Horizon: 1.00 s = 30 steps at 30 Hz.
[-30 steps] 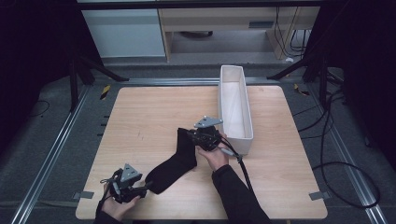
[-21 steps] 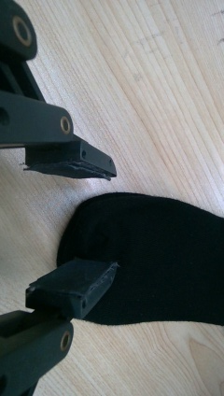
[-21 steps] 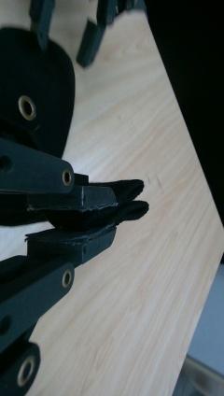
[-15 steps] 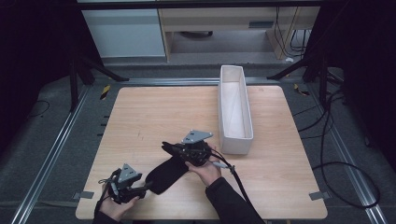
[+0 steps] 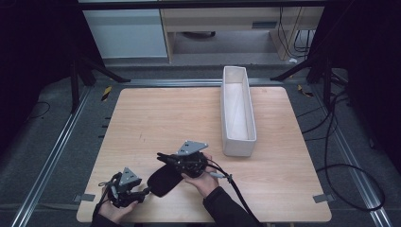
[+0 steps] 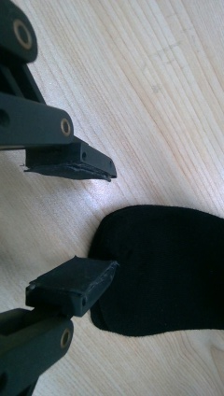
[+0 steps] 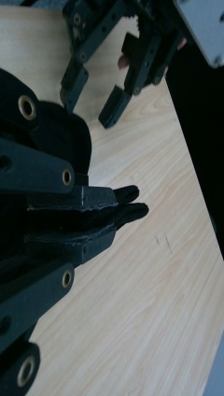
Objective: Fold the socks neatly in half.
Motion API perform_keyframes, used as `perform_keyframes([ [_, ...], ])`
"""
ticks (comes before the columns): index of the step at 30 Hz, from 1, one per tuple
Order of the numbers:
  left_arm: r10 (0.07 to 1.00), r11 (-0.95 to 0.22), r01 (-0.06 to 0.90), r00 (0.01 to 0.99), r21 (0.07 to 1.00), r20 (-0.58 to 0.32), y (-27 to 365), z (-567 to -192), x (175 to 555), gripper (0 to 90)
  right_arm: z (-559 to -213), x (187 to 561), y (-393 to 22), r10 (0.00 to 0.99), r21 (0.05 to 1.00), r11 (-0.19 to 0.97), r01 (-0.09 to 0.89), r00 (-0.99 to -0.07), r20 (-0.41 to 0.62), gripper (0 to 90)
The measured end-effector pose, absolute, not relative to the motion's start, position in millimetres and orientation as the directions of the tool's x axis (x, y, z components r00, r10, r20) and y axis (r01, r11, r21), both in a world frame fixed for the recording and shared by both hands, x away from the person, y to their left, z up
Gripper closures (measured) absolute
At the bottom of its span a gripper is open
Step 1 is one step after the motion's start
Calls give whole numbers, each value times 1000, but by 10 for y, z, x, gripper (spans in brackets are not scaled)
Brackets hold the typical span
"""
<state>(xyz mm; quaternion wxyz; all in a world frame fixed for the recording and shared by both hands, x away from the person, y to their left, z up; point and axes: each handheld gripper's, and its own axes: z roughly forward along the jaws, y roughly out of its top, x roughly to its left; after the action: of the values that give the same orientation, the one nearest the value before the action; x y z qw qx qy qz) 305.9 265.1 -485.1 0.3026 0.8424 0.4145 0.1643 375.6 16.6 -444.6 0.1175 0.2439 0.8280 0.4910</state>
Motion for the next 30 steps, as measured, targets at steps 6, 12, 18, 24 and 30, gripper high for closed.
perform_keyframes([
  [6,797,-476,600,603,643,27,2639,-4872,3071,481,-4504,3657,314,488,871,405,278,-871,51,801],
  [12,796,-481,603,605,636,29,2639,-4879,3075,483,-4637,3562,458,454,862,421,281,-888,68,799],
  [18,796,-482,602,605,636,31,2638,-4886,3078,484,-4762,3458,533,428,852,444,278,-901,71,796],
  [24,797,-480,604,603,636,30,2643,-4885,3076,483,-4899,3394,555,408,837,461,295,-908,95,766],
  [30,818,-447,614,575,651,20,2723,-4833,3051,481,-4862,3356,485,392,842,431,323,-908,147,676],
])
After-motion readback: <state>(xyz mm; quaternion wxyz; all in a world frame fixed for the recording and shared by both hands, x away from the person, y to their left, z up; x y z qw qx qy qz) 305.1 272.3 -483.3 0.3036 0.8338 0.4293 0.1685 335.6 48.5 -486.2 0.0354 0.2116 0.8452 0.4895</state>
